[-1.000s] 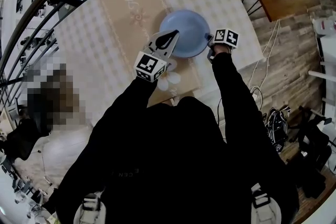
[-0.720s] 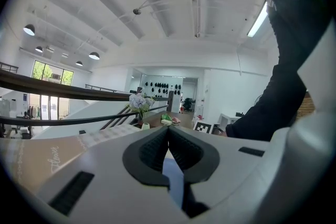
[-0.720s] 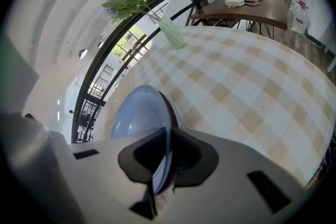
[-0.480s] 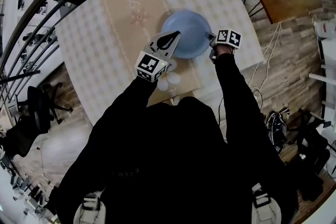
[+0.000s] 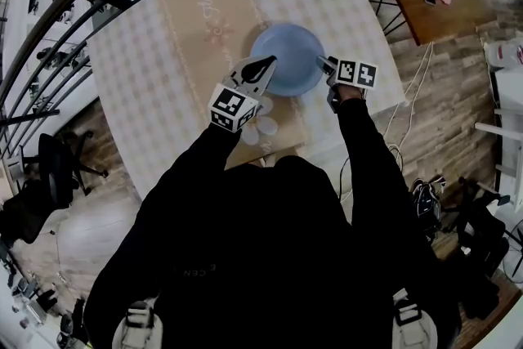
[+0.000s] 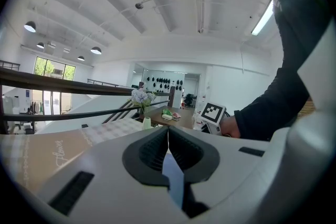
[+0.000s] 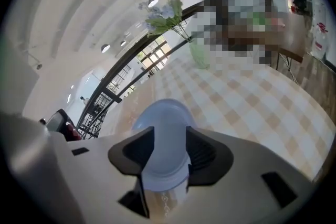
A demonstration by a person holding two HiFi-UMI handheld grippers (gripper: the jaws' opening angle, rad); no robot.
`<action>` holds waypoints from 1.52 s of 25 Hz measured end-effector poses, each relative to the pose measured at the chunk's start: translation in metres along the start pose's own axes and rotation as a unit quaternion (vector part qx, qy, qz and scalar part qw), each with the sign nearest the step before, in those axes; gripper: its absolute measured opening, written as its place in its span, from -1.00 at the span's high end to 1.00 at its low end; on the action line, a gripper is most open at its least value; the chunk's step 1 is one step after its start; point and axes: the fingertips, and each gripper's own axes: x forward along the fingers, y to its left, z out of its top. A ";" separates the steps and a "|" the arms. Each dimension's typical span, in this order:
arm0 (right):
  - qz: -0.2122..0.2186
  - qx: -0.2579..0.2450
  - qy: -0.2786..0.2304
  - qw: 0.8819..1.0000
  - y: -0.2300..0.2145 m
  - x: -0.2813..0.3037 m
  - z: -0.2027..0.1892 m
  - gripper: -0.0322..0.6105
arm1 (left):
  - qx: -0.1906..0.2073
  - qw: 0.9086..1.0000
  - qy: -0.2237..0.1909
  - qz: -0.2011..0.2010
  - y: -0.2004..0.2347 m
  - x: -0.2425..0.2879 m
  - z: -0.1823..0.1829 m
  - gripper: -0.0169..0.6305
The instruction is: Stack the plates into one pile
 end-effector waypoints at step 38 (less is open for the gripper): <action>0.329 -0.427 -0.184 0.822 0.352 -0.132 -0.003 0.88 | -0.007 0.989 -0.094 0.116 0.005 -0.173 0.101 0.89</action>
